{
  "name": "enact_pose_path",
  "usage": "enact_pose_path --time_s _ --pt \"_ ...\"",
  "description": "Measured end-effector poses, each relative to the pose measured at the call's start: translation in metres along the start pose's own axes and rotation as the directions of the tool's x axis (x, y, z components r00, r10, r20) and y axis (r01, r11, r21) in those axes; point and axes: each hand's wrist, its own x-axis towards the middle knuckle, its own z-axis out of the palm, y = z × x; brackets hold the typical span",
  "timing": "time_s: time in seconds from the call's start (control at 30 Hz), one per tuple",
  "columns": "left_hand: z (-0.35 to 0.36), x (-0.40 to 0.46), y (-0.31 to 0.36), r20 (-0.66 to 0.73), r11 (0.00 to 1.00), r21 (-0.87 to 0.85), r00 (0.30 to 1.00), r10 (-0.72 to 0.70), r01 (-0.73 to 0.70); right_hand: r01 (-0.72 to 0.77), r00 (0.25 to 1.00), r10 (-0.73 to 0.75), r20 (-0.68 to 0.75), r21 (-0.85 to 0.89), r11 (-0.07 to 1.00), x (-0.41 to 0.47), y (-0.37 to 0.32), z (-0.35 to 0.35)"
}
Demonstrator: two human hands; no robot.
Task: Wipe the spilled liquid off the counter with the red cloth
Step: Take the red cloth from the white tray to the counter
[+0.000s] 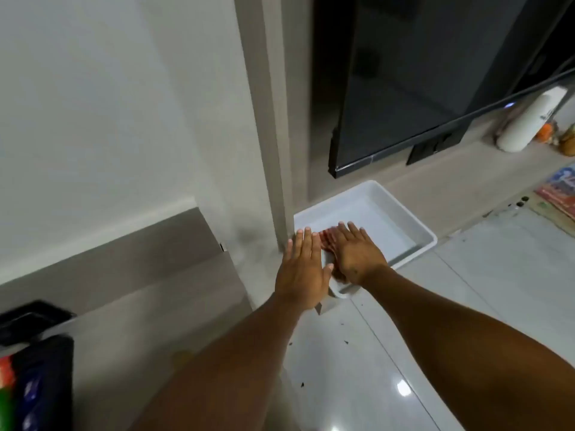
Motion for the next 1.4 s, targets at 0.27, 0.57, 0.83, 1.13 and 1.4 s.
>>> enact_pose_path --time_s 0.27,0.57,0.83,1.13,1.4 --pt "0.028 0.023 -0.014 0.031 0.998 0.057 0.999 -0.028 0.027 -0.059 0.99 0.049 0.129 0.079 0.995 0.03 -0.001 0.037" --pt "0.031 0.019 -0.017 0.029 0.998 0.006 0.998 -0.057 0.057 -0.082 0.997 0.081 0.014 0.076 0.994 0.036 -0.011 0.033" --pt "-0.008 -0.055 -0.034 0.005 1.0 -0.012 1.0 -0.024 0.024 -0.112 0.989 0.119 -0.089 0.08 0.99 -0.015 -0.061 -0.011" --pt "-0.03 -0.235 -0.068 -0.001 0.996 0.01 0.996 -0.091 0.091 -0.006 0.981 0.056 -0.187 0.255 0.967 -0.184 -0.209 0.024" --pt "0.008 -0.419 -0.128 0.132 0.982 0.02 0.973 -0.189 0.188 -0.2 0.965 0.253 -0.07 0.428 0.881 -0.313 -0.274 0.108"
